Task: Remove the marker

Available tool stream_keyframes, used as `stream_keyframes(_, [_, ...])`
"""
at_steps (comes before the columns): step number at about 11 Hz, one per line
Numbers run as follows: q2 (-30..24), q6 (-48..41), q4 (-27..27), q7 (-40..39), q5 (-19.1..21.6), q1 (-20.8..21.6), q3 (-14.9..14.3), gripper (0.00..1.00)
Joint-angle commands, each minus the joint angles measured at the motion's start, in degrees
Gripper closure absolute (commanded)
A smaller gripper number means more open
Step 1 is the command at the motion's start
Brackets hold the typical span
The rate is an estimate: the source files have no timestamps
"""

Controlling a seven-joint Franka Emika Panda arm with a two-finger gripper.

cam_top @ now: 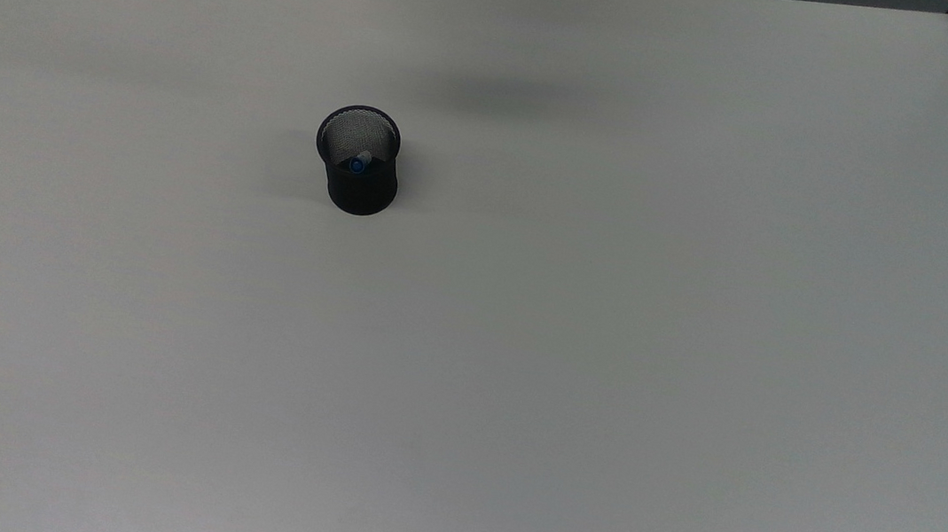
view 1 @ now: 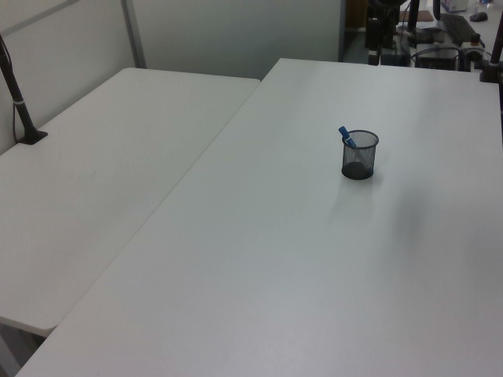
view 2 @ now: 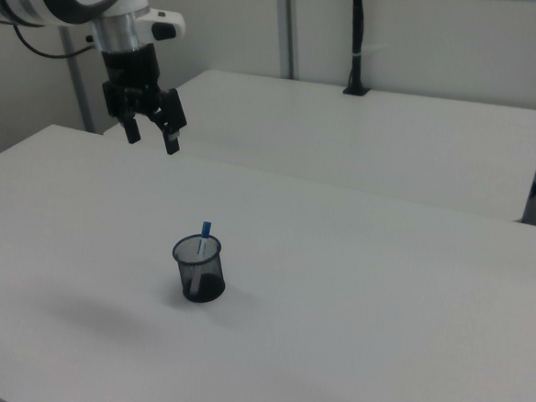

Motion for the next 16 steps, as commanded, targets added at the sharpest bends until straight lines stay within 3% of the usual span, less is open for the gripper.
stream_keyframes(1, [1.18, 3.26, 0.47, -1.51, 0.82, -0.38, -0.12, 0.00])
stream_keyframes(8, [7.33, 10.66, 0.38, -1.51, 0.81, -0.64, -0.12, 0.00])
stream_keyframes(16, [9.80, 12.51, 0.29, -1.42, 1.08, -0.20, 0.23, 0.00])
